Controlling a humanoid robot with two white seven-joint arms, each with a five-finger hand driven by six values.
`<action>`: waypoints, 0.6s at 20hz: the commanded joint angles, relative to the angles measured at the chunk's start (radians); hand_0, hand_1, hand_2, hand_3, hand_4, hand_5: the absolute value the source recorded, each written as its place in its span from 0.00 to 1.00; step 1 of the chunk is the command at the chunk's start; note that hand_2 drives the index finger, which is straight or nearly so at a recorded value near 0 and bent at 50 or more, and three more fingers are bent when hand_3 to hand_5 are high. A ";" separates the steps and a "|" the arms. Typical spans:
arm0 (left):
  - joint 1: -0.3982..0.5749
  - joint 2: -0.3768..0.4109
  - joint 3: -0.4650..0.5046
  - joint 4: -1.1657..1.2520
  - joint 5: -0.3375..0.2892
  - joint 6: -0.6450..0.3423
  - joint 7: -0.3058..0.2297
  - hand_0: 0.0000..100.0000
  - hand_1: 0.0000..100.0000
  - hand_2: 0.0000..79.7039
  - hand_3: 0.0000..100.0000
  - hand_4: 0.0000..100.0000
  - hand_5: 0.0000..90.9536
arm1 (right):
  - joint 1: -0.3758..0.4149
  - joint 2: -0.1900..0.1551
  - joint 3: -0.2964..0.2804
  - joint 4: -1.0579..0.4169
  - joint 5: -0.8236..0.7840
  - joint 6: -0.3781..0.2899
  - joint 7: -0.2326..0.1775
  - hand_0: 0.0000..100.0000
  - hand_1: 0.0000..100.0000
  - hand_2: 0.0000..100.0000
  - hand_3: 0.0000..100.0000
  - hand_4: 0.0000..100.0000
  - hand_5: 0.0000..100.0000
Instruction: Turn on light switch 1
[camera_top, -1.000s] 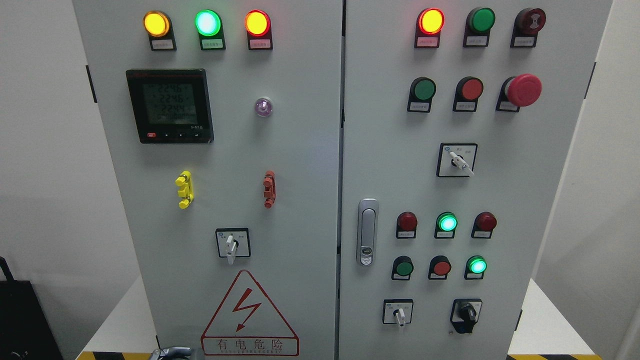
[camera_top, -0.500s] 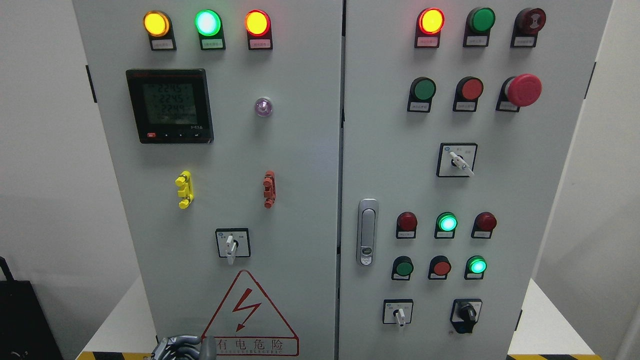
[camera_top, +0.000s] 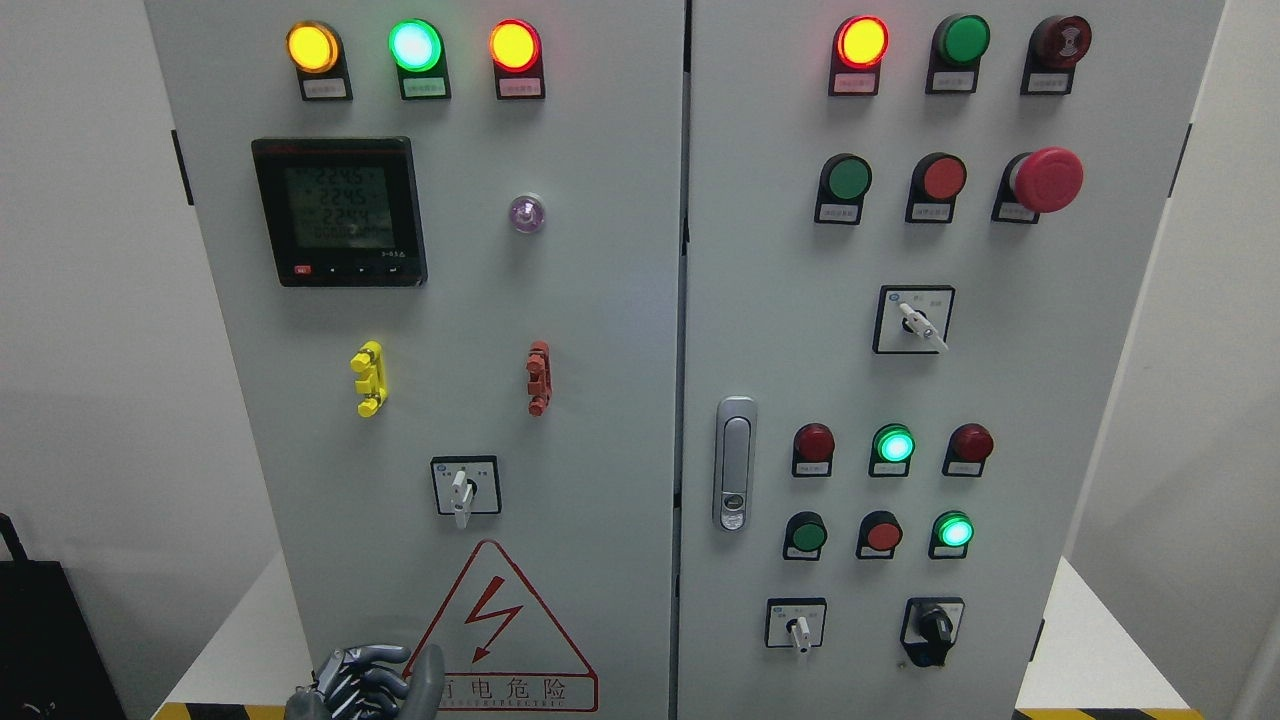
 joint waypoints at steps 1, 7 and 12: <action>-0.054 -0.009 -0.031 -0.001 -0.001 0.033 0.014 0.06 0.58 0.66 0.84 0.87 0.87 | 0.000 0.000 0.000 0.000 0.000 0.000 0.000 0.00 0.00 0.00 0.00 0.00 0.00; -0.100 -0.017 -0.050 0.004 0.002 0.074 0.028 0.06 0.59 0.66 0.89 0.90 0.93 | 0.000 -0.001 -0.001 0.000 0.000 0.000 0.000 0.00 0.00 0.00 0.00 0.00 0.00; -0.120 -0.017 -0.050 0.004 0.007 0.080 0.028 0.06 0.60 0.66 0.93 0.93 0.95 | 0.000 0.000 -0.001 0.000 0.000 0.000 0.000 0.00 0.00 0.00 0.00 0.00 0.00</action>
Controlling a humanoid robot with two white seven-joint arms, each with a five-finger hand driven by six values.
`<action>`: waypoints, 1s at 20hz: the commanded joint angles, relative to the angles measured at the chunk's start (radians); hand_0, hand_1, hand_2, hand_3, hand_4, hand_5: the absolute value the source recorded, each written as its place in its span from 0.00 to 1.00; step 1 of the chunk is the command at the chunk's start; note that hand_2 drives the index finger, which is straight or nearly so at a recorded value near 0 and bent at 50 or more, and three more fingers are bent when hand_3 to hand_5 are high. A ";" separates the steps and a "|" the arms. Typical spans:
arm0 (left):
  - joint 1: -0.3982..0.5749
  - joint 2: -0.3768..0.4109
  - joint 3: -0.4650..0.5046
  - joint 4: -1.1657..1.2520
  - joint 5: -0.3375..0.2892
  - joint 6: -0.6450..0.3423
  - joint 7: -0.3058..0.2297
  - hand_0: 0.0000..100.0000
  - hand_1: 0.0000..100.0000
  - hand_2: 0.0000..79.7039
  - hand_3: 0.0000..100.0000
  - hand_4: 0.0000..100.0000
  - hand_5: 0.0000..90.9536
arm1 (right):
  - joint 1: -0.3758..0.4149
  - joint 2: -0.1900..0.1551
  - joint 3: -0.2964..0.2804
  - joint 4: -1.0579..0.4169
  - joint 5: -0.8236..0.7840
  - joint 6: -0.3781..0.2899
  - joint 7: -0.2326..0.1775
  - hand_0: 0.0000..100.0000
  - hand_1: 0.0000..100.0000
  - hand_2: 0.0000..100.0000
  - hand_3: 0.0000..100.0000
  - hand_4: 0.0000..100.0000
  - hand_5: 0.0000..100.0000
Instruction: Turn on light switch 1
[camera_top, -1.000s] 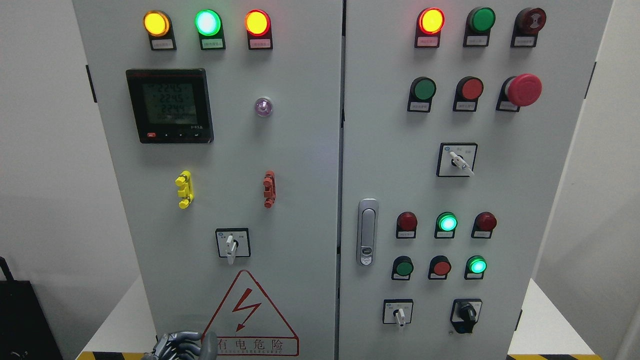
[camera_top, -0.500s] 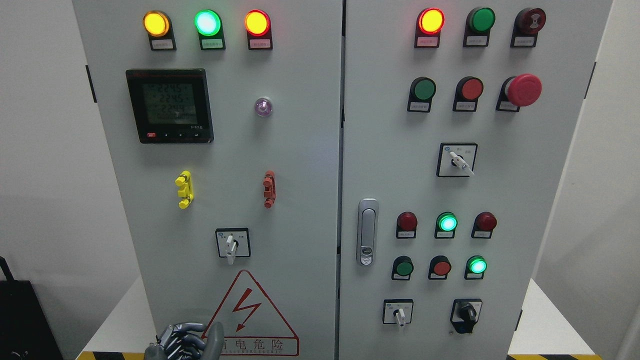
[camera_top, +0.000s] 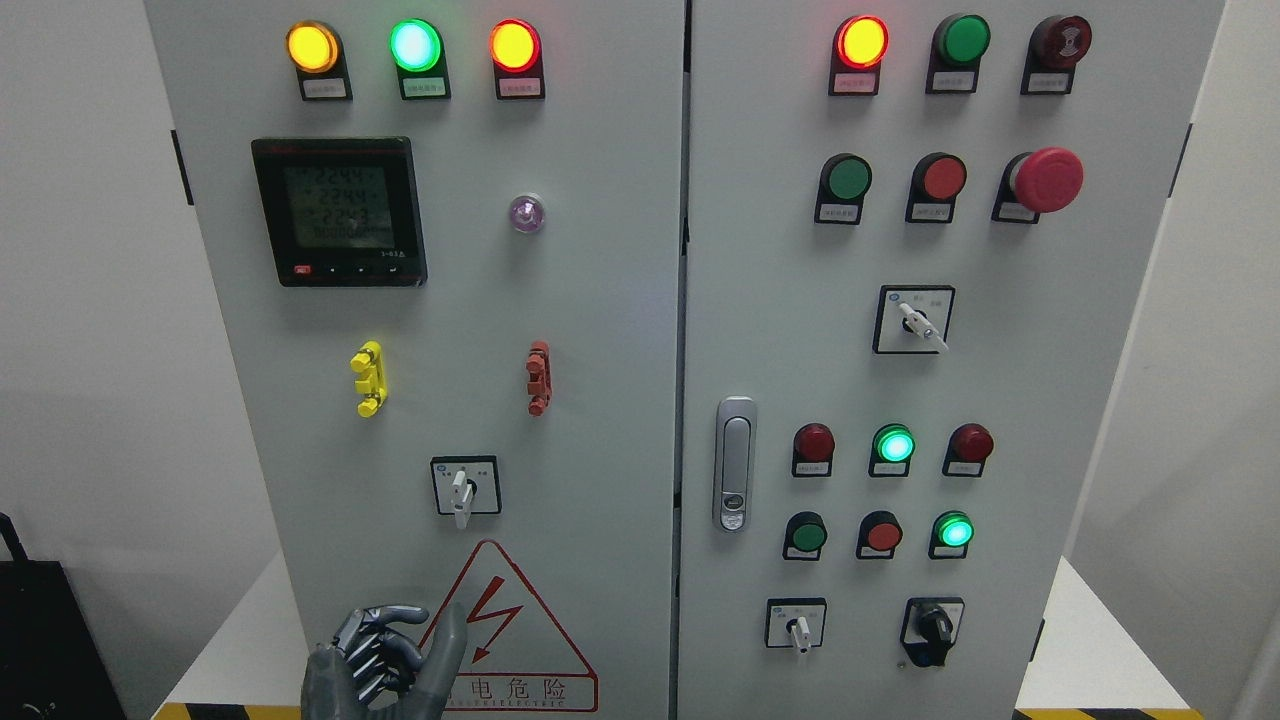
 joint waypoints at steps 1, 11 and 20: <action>-0.037 -0.008 -0.019 0.002 0.006 0.004 0.001 0.06 0.60 0.66 0.94 0.93 0.95 | 0.000 0.000 0.000 0.000 0.000 0.000 0.000 0.00 0.00 0.00 0.00 0.00 0.00; -0.105 -0.019 -0.019 0.003 0.009 0.086 0.011 0.07 0.60 0.65 1.00 0.93 0.95 | 0.000 0.000 0.000 0.000 0.000 0.000 0.000 0.00 0.00 0.00 0.00 0.00 0.00; -0.119 -0.021 -0.019 0.003 0.019 0.090 0.013 0.07 0.61 0.62 1.00 0.93 0.96 | 0.000 0.000 -0.001 0.000 0.000 0.000 0.000 0.00 0.00 0.00 0.00 0.00 0.00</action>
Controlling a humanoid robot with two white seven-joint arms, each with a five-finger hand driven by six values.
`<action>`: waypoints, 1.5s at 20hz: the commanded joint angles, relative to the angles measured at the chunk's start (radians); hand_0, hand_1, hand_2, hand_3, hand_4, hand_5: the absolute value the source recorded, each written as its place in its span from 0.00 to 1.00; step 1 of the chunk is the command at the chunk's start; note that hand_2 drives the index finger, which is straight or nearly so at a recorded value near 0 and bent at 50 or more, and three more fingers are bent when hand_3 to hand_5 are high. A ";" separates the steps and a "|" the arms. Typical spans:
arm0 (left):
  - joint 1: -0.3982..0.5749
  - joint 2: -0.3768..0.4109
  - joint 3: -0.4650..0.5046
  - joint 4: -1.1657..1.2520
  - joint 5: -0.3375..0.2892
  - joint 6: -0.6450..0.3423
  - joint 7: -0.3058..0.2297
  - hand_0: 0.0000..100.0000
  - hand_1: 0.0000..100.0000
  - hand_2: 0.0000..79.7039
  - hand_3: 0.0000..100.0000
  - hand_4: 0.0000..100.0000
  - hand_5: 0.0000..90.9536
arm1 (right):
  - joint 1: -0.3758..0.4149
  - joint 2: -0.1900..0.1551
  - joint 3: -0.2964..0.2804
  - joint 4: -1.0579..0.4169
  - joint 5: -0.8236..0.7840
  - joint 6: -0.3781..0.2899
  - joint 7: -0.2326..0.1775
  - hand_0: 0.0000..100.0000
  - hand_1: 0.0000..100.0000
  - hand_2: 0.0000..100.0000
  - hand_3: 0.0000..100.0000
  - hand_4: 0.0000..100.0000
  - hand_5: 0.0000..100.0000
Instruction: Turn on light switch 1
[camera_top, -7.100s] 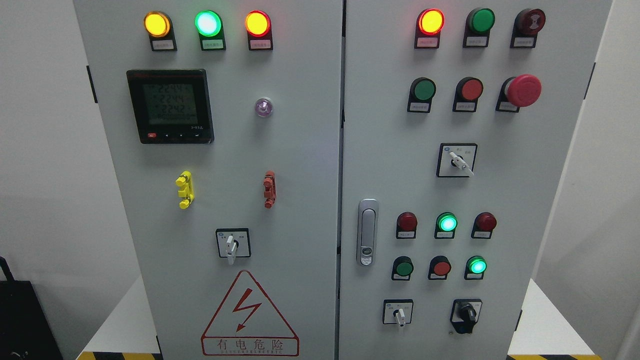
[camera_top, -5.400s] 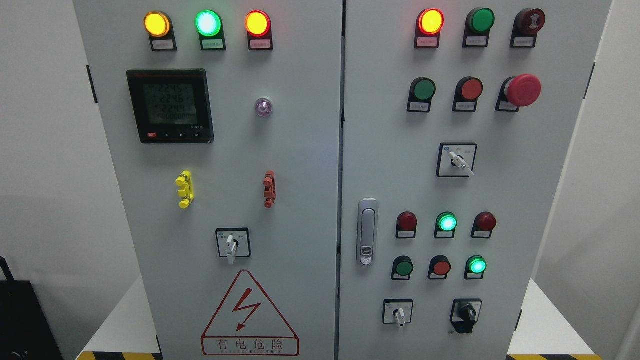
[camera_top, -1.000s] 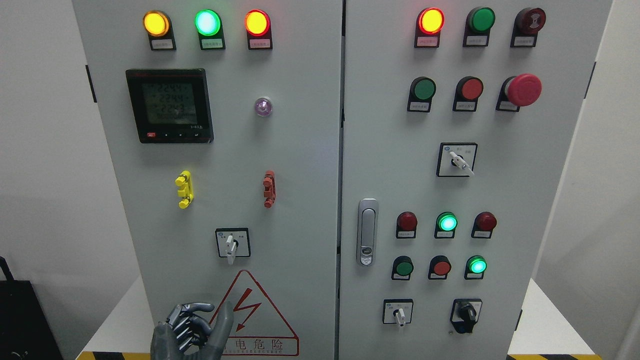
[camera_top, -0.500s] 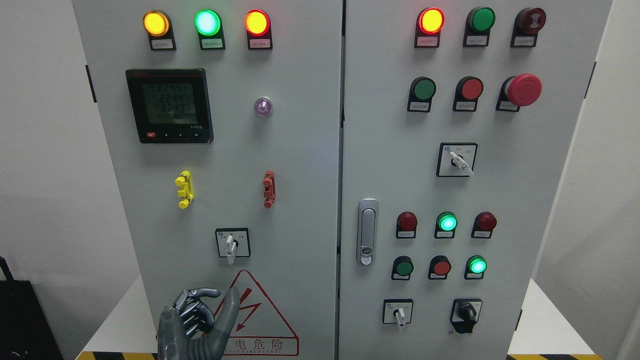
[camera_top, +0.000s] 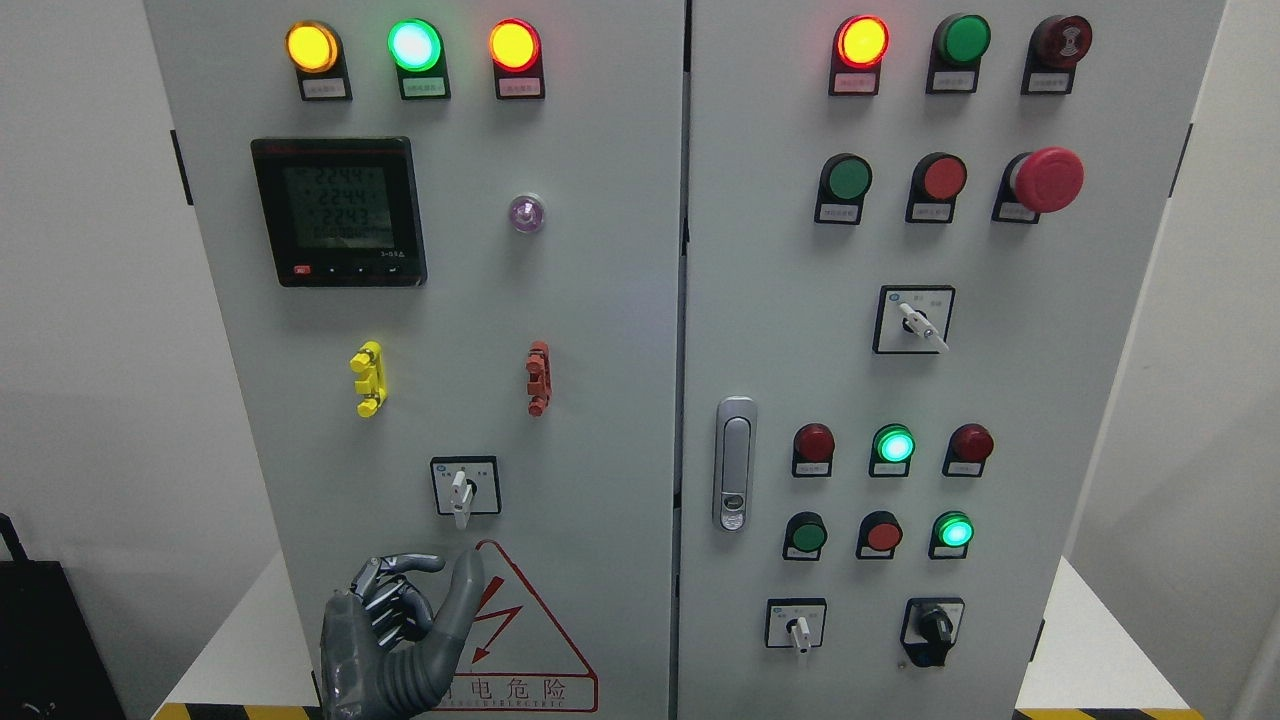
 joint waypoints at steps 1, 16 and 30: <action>-0.017 -0.005 -0.003 0.001 0.005 0.000 0.000 0.07 0.61 0.62 1.00 0.93 0.96 | 0.000 0.000 0.000 0.000 0.000 0.000 -0.005 0.00 0.00 0.00 0.00 0.00 0.00; -0.074 -0.014 -0.002 0.007 0.005 0.056 0.029 0.10 0.65 0.67 1.00 0.94 0.96 | 0.000 -0.001 0.000 0.000 0.000 0.000 -0.005 0.00 0.00 0.00 0.00 0.00 0.00; -0.097 -0.019 -0.003 0.007 0.006 0.085 0.029 0.12 0.67 0.69 1.00 0.95 0.97 | 0.000 0.000 0.000 0.000 0.000 0.000 -0.005 0.00 0.00 0.00 0.00 0.00 0.00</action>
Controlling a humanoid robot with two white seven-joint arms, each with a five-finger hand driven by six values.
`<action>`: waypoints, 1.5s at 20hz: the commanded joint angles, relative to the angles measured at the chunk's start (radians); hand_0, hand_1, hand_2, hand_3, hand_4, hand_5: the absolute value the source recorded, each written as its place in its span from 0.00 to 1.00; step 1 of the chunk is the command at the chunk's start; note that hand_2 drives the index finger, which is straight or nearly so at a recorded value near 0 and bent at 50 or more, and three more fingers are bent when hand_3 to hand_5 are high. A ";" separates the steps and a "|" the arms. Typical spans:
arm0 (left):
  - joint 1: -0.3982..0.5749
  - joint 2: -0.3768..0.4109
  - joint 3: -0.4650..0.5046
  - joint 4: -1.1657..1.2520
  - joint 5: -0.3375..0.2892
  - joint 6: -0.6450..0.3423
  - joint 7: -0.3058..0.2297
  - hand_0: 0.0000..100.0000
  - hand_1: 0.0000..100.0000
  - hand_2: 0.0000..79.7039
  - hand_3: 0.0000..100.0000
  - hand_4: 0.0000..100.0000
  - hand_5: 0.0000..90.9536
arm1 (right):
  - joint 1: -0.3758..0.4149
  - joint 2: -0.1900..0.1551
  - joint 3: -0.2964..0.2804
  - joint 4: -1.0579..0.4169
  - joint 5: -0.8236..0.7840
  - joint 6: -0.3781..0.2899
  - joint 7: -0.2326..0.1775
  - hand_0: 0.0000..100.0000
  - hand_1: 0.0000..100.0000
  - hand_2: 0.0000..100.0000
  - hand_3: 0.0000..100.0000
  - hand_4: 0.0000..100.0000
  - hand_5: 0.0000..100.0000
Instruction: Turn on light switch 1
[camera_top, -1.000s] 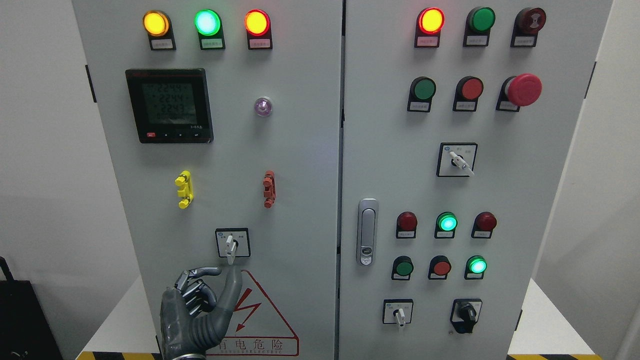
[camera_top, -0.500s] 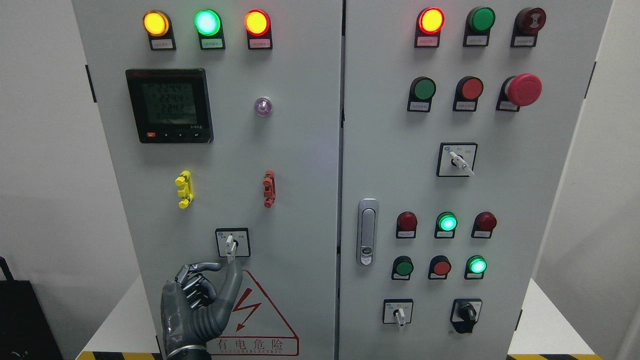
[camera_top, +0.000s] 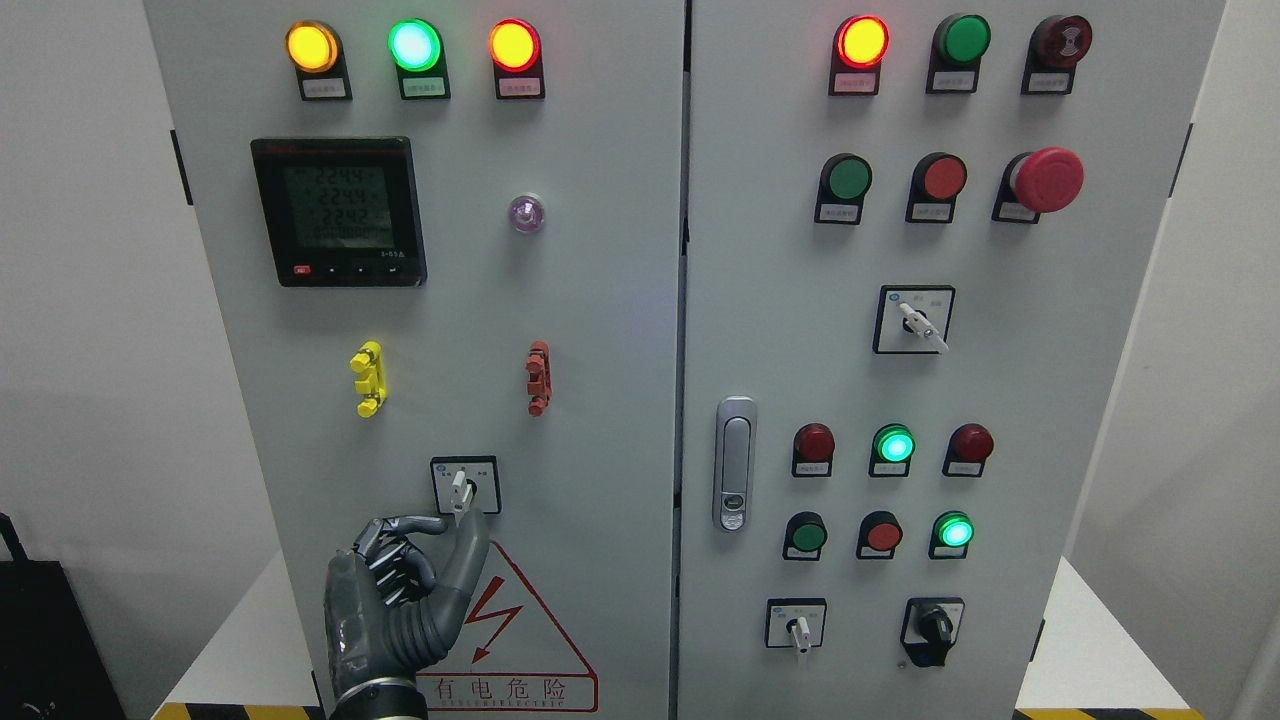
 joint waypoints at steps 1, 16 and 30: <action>-0.008 -0.004 -0.001 0.003 0.001 0.007 0.000 0.12 0.67 0.69 1.00 0.95 0.97 | 0.000 -0.001 -0.001 0.000 0.000 0.000 -0.001 0.00 0.00 0.00 0.00 0.00 0.00; -0.045 -0.005 -0.007 0.001 0.042 0.063 -0.001 0.12 0.66 0.69 1.00 0.95 0.97 | 0.000 0.000 -0.001 0.000 0.000 0.000 0.000 0.00 0.00 0.00 0.00 0.00 0.00; -0.062 -0.008 -0.005 0.001 0.028 0.094 0.014 0.14 0.66 0.71 1.00 0.96 0.97 | 0.000 -0.001 0.000 0.000 0.000 0.000 0.000 0.00 0.00 0.00 0.00 0.00 0.00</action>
